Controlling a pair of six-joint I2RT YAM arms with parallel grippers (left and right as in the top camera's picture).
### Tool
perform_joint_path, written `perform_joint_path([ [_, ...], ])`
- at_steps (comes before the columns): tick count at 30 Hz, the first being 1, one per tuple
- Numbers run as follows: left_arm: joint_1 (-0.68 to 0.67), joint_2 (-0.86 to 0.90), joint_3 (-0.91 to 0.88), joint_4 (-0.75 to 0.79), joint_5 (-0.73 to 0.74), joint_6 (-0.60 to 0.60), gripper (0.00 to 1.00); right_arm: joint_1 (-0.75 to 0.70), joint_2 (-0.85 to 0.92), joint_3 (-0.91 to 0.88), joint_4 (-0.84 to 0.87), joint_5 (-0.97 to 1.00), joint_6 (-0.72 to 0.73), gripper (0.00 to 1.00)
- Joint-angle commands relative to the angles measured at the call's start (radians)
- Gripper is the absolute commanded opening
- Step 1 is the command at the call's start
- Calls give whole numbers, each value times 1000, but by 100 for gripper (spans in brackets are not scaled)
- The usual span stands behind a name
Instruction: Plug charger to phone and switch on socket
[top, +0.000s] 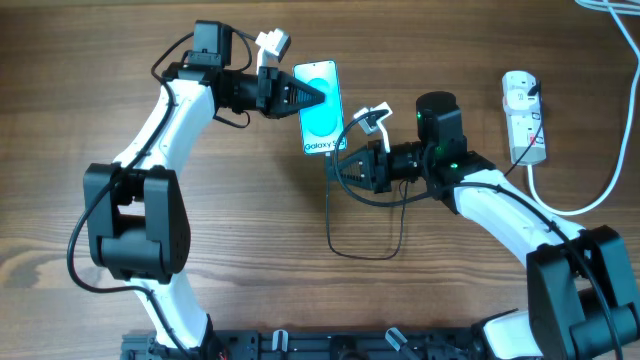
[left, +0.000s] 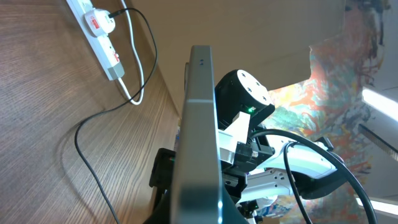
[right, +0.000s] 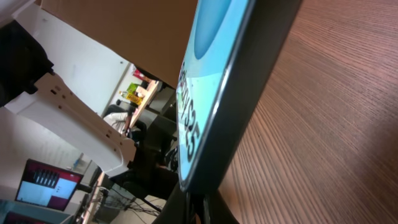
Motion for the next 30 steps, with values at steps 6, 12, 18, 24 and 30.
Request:
perform_joint_path([
  [6, -1, -13, -4, 8, 49, 27, 4, -5, -18, 5, -18, -24, -1, 4],
  [12, -1, -13, -4, 8, 42, 27, 4, -5, -18, 5, -14, -24, -1, 4],
  [18, -1, -13, -4, 7, 16, 27, 4, -5, -18, 5, 6, -29, 2, 5],
  [24, -2, -13, -4, 7, 16, 27, 4, -5, -18, 5, 26, -35, 21, 4],
  [30, -9, -13, -4, 8, 16, 31, 4, -5, -18, 5, 43, -40, 35, 4],
])
